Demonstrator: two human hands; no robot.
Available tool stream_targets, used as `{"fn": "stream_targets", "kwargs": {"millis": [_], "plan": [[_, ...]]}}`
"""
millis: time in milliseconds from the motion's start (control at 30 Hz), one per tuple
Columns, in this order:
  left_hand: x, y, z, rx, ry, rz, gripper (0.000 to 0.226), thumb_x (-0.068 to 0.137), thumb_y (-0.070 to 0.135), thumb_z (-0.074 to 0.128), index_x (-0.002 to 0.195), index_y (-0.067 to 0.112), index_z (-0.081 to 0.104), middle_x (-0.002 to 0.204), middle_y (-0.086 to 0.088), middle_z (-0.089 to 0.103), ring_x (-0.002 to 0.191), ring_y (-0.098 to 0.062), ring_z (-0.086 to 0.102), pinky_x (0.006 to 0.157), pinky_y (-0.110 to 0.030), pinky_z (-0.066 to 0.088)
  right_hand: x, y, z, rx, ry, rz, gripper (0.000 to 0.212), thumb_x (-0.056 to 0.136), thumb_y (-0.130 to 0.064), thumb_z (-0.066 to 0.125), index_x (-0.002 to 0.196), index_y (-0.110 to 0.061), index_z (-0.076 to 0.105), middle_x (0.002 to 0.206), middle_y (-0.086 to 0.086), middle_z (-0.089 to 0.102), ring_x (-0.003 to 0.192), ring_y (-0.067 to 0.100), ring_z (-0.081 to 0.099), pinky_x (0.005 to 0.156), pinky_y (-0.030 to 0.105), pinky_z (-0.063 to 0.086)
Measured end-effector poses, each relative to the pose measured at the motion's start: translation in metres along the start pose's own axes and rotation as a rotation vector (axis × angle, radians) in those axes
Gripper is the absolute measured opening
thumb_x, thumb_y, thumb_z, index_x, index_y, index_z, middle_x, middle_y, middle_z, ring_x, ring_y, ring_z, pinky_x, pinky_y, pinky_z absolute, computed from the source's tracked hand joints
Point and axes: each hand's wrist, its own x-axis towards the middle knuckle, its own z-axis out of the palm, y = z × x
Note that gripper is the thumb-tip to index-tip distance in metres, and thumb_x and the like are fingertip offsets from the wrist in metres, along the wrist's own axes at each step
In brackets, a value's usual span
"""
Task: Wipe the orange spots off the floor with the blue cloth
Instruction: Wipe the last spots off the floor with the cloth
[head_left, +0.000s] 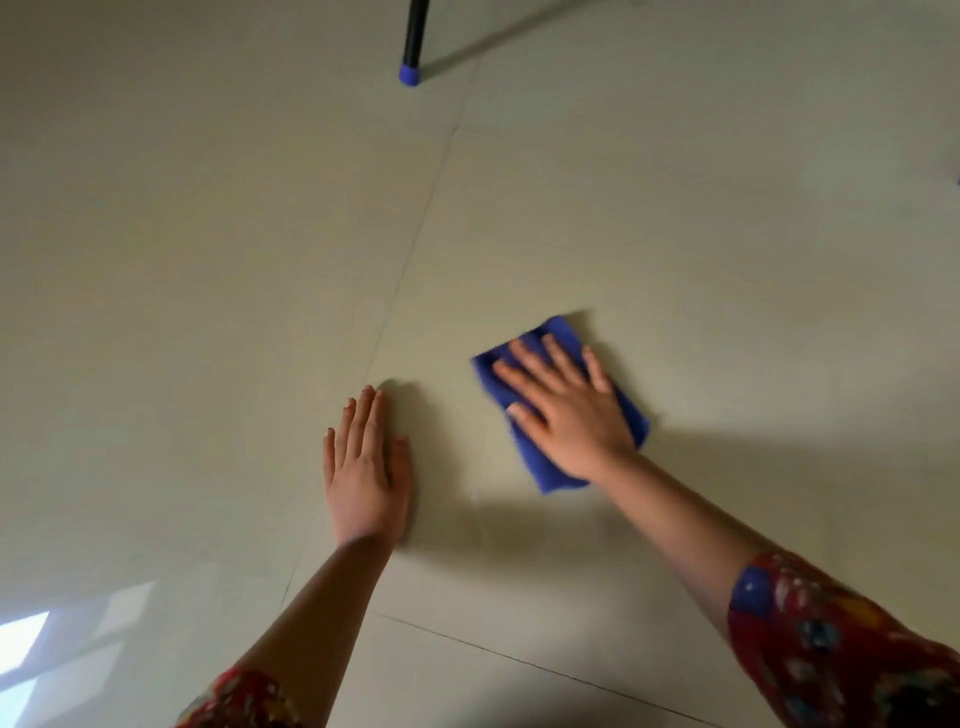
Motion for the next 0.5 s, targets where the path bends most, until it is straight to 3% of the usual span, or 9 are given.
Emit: {"fn": "stream_targets", "kwargs": {"millis": [100, 167, 267, 367, 433, 500], "plan": [[-0.009, -0.022, -0.011, -0.043, 0.064, -0.06, 0.05, 0.097, 0.03, 0.028, 0.146, 0.021, 0.035, 0.154, 0.006, 0.031, 0.145, -0.013, 0.019, 0.119, -0.035, 0.011, 0.048, 0.027, -0.005, 0.009, 0.028, 0.323, 0.057, 0.095, -0.053, 0.019, 0.148, -0.037, 0.031, 0.159, -0.007, 0.026, 0.147, 0.025, 0.022, 0.116, 0.053, 0.014], [-0.018, -0.036, -0.016, -0.101, 0.09, -0.084, 0.049, 0.097, 0.025, 0.029, 0.145, 0.019, 0.038, 0.153, 0.003, 0.035, 0.144, -0.015, 0.022, 0.119, -0.039, 0.016, 0.082, 0.009, -0.006, 0.036, 0.039, 0.351, 0.056, 0.096, -0.052, 0.021, 0.149, -0.035, 0.03, 0.16, -0.005, 0.023, 0.148, 0.027, 0.018, 0.117, 0.053, 0.009], [-0.034, -0.05, -0.019, -0.129, 0.117, -0.068, 0.049, 0.095, 0.022, 0.03, 0.143, 0.015, 0.041, 0.15, -0.003, 0.04, 0.141, -0.02, 0.029, 0.117, -0.041, 0.022, 0.097, -0.065, 0.002, 0.06, -0.023, 0.106, 0.054, 0.099, -0.05, 0.026, 0.151, -0.036, 0.022, 0.162, -0.007, 0.015, 0.15, 0.025, 0.009, 0.119, 0.051, 0.002], [-0.038, -0.048, -0.017, -0.19, 0.17, -0.113, 0.052, 0.094, 0.025, 0.029, 0.141, 0.008, 0.042, 0.146, -0.01, 0.044, 0.136, -0.027, 0.037, 0.114, -0.038, 0.026, 0.047, -0.128, 0.014, 0.088, -0.039, -0.164, 0.054, 0.097, -0.049, 0.028, 0.15, -0.036, 0.03, 0.16, -0.006, 0.023, 0.148, 0.026, 0.018, 0.119, 0.049, 0.006], [-0.036, -0.041, -0.015, -0.236, 0.194, -0.147, 0.054, 0.093, 0.026, 0.028, 0.14, 0.004, 0.042, 0.144, -0.014, 0.045, 0.134, -0.03, 0.039, 0.113, -0.036, 0.027, -0.019, -0.132, 0.016, 0.093, -0.047, -0.293, 0.052, 0.098, -0.049, 0.032, 0.149, -0.036, 0.032, 0.159, -0.008, 0.025, 0.148, 0.023, 0.019, 0.12, 0.047, 0.009], [-0.035, -0.032, -0.011, -0.259, 0.176, -0.111, 0.054, 0.093, 0.025, 0.029, 0.14, 0.003, 0.042, 0.143, -0.016, 0.045, 0.134, -0.031, 0.039, 0.113, -0.036, 0.028, -0.074, -0.092, 0.012, 0.065, -0.038, -0.275, 0.051, 0.099, -0.05, 0.033, 0.149, -0.038, 0.031, 0.159, -0.01, 0.024, 0.148, 0.02, 0.019, 0.119, 0.047, 0.013]]}}
